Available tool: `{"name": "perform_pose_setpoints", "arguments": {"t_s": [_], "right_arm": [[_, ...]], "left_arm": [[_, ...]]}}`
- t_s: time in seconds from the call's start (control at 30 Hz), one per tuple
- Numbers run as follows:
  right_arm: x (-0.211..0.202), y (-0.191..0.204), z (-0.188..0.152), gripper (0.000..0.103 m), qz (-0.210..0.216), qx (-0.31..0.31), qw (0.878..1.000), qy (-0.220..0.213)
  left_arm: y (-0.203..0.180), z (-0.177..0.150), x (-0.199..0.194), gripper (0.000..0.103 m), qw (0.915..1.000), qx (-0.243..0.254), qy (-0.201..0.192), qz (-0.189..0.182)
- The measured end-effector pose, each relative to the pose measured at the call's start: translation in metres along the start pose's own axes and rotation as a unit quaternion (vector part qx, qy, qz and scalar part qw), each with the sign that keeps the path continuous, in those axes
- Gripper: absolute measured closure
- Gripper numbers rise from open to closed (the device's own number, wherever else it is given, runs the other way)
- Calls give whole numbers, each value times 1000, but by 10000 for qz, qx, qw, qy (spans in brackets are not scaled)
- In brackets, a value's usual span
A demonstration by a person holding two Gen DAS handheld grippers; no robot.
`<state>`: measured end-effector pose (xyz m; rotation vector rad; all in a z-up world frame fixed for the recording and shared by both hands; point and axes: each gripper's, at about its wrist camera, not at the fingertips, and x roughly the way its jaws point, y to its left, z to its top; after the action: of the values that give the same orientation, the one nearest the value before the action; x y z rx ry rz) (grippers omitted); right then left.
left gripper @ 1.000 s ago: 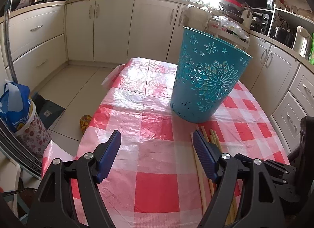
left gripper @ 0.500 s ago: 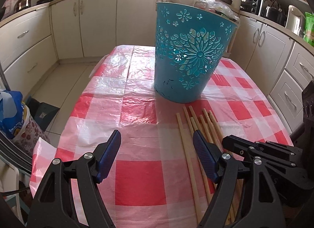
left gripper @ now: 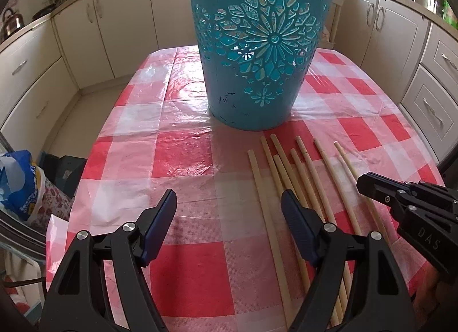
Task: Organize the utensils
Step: 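Close the right gripper on a wooden stick while the left gripper grasps another stick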
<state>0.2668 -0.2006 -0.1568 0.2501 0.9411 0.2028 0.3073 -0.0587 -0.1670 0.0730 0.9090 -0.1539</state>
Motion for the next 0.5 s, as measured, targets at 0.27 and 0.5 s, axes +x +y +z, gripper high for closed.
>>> {"name": "perform_pose_setpoints", "arguments": {"t_s": [0.27,0.5], "right_arm": [[3,6,-1,97,-158,-258,9995,100],[1,9,1,97,-154,-308,9994,64]], "left_arm": [[-7,2,8,53,9999,139,102,-6],[1,2,6,97,9987,108,75,-497]]}}
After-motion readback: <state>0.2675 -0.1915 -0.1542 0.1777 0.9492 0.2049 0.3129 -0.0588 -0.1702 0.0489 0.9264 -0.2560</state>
